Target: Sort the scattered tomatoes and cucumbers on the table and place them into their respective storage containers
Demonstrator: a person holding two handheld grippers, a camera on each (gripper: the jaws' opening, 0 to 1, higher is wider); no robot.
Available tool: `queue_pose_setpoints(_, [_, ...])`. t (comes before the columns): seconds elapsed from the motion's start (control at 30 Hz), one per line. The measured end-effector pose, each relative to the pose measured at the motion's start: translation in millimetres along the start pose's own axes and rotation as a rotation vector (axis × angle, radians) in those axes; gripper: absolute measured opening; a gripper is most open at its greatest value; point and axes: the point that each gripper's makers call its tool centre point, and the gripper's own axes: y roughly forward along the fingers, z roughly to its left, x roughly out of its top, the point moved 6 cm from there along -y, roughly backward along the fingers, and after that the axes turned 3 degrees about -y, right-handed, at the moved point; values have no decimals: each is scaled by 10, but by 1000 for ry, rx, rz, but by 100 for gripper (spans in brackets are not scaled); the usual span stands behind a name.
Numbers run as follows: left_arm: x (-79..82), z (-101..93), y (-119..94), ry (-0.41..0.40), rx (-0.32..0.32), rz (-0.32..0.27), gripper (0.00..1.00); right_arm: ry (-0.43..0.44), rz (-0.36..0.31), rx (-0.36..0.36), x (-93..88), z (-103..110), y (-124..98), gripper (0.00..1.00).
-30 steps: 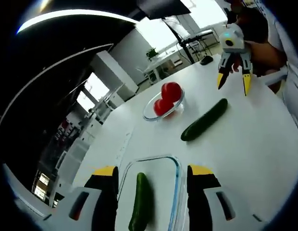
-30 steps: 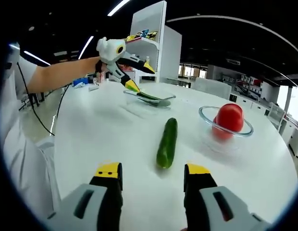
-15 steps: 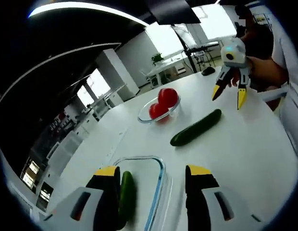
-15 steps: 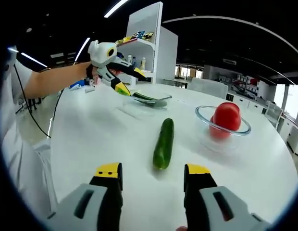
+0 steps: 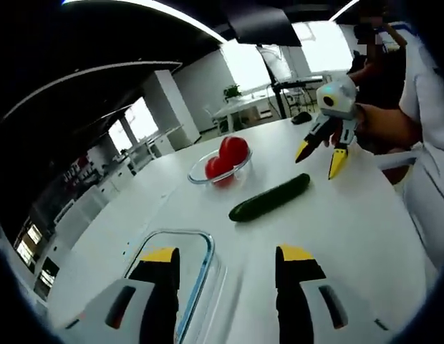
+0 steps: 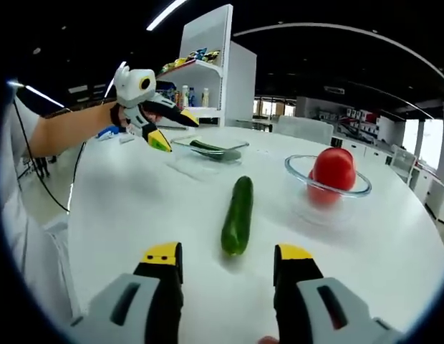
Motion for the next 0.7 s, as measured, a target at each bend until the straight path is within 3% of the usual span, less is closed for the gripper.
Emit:
queue_pose_setpoints(0.2, [-41,-38,-10,-25,-9,-7,53,22,-19,-18,34,-28,50,48])
queue_pose_setpoints(0.53, [-36,-62,-46,-43,-20,-25,53,3,43,25,32,69,252,48])
queue_pose_setpoints(0.7, [-13,-64,-100,-60,-15,-52,53,39,14,2,85,29,327,47])
